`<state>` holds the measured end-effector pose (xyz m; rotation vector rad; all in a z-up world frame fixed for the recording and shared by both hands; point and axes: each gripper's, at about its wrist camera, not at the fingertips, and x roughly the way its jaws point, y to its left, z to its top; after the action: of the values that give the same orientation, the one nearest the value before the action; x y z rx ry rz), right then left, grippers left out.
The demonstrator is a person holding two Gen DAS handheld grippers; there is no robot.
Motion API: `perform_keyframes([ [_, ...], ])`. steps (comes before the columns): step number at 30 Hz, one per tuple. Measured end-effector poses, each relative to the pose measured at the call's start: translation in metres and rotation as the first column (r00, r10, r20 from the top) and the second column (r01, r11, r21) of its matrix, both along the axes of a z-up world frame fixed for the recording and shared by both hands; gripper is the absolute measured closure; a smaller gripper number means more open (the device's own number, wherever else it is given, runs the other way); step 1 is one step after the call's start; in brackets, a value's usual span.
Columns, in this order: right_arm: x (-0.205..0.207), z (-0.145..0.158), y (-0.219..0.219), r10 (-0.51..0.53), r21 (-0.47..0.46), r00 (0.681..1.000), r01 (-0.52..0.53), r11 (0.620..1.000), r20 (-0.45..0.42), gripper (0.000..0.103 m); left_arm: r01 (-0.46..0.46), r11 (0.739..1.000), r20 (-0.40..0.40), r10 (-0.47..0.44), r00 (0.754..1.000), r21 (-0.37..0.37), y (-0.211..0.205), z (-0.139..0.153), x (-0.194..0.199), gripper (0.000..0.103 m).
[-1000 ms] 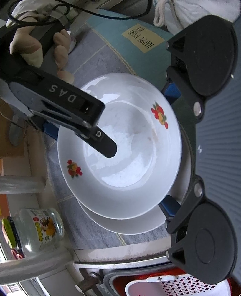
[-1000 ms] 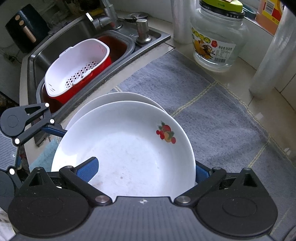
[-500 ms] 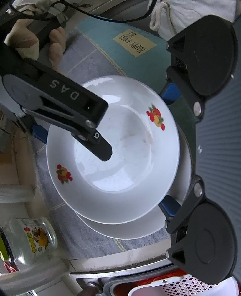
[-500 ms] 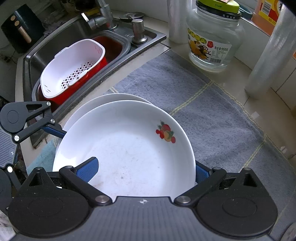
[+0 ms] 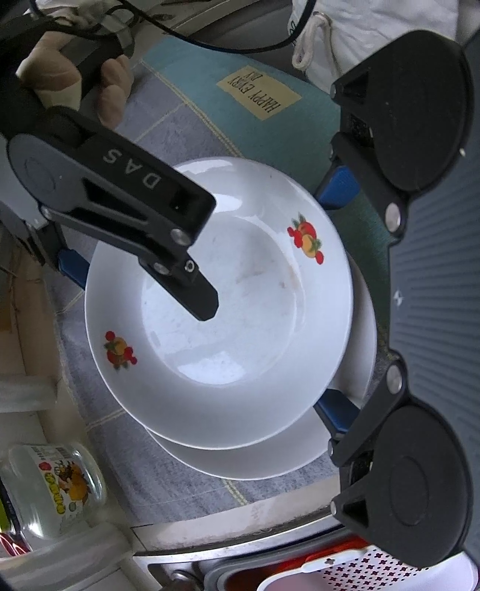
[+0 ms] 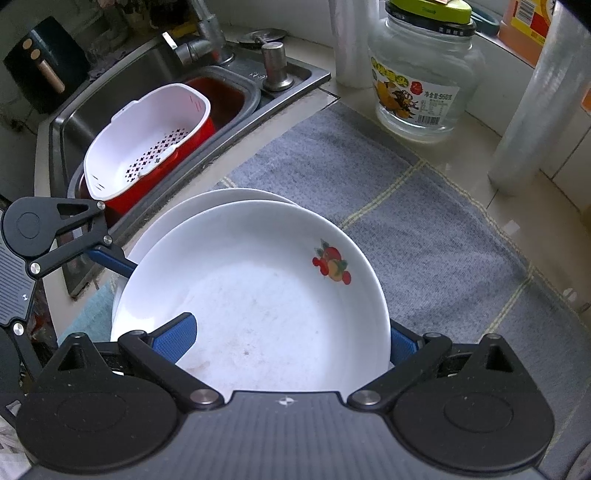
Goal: Organize plates and bowls
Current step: 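Lower the held plate onto the stacked plates with the right gripper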
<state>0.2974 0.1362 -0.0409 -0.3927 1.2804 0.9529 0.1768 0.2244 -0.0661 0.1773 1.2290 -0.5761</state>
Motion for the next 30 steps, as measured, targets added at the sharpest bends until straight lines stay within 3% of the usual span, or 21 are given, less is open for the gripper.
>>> perform_keyframes([
  [17, 0.002, 0.001, -0.015, -0.049, 0.055, 0.997, 0.052, 0.997, -0.068, 0.000, -0.019, 0.999, -0.023, 0.018, 1.000, -0.041, 0.006, 0.005, 0.001, 0.001],
  [30, -0.001, -0.002, -0.001, -0.050, -0.009, 0.998, 0.050, 0.999, -0.037, 0.000, -0.027, 0.999, -0.011, 0.026, 1.000, -0.032, 0.007, 0.010, -0.003, 0.001],
])
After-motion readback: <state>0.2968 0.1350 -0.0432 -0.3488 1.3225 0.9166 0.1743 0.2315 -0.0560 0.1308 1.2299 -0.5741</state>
